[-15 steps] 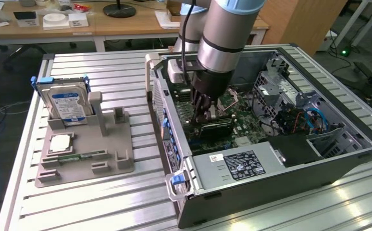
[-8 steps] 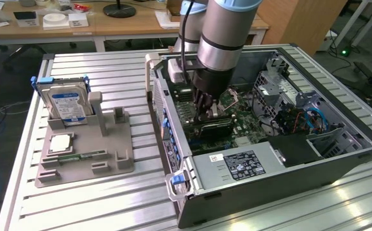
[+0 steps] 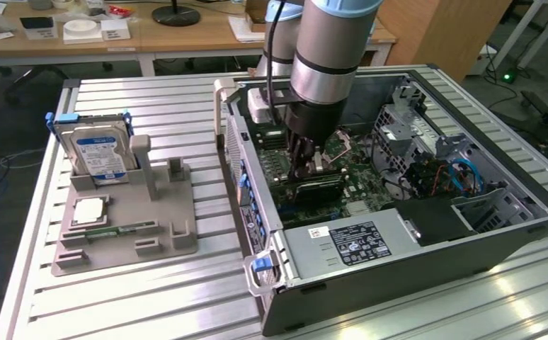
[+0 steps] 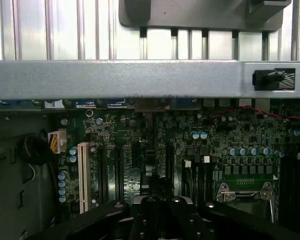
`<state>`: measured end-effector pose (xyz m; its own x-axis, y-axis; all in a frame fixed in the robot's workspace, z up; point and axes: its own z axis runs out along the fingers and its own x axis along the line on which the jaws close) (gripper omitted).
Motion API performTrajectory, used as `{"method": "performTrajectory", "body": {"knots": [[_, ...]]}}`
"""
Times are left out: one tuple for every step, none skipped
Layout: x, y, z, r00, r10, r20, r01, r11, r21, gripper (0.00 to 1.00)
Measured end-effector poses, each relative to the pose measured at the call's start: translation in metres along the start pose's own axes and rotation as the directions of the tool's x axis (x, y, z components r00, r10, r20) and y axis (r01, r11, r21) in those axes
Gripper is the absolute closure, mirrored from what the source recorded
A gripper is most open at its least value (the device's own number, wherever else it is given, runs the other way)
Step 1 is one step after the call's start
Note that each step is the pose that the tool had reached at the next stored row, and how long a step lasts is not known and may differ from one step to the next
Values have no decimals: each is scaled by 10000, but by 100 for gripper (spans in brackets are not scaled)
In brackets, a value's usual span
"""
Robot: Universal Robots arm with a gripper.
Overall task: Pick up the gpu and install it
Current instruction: 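Press down on the gpu until it lock into place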
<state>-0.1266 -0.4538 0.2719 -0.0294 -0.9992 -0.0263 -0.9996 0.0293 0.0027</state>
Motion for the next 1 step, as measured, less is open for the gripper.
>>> {"method": "performTrajectory", "body": {"knots": [[0,0,0,10000,-1,0,1,10000,-1,89]]}}
